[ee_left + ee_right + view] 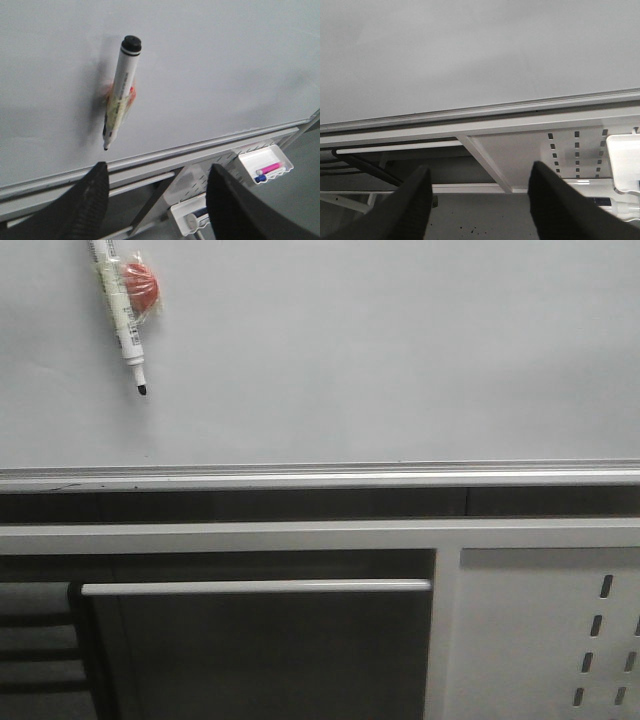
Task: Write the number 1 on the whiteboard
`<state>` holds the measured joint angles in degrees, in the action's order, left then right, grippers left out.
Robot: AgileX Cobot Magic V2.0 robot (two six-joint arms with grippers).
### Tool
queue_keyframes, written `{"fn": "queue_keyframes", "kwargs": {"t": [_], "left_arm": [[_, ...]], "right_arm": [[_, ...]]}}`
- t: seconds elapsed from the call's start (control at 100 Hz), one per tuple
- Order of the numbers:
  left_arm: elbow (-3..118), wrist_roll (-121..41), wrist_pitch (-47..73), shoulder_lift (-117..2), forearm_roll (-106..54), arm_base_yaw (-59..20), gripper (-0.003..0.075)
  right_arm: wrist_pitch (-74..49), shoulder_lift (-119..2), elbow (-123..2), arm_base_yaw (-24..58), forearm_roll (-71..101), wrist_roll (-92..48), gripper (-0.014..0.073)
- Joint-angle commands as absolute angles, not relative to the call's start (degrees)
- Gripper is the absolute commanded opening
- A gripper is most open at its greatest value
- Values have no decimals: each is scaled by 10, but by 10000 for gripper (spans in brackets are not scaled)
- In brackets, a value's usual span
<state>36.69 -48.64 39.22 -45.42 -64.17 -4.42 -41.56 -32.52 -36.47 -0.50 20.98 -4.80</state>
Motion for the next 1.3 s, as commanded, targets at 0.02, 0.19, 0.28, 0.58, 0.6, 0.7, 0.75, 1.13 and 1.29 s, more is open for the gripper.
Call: {"fn": "queue_keyframes", "kwargs": {"t": [0.02, 0.19, 0.28, 0.58, 0.6, 0.7, 0.75, 1.13, 1.29], "left_arm": [[387, -600, 359, -490, -801, -48, 419], [387, -677, 310, -538, -861, -69, 405], [387, -702, 269, -557, -864, -103, 382], [391, -766, 27, -609, -894, -267, 367], [393, -769, 24, -613, -894, -272, 367], [409, -774, 0, -640, -894, -292, 367], [420, -774, -8, -655, -894, -294, 367], [482, -774, -14, -721, -880, -294, 353], [483, -774, -33, -723, -880, -294, 65]], "right_arm": [[-379, -332, -386, -8, 223, -54, 396], [-376, -332, -386, -8, 223, -54, 396], [-371, -332, -386, -8, 223, -54, 396], [-359, -332, -386, -8, 223, -54, 396], [-359, -332, -386, -8, 223, -54, 397], [-359, -332, -386, -8, 223, -54, 396], [-359, -332, -386, -8, 223, -54, 397], [-359, -332, -386, -8, 223, -55, 396], [-360, -332, -386, -8, 223, -55, 396]]}}
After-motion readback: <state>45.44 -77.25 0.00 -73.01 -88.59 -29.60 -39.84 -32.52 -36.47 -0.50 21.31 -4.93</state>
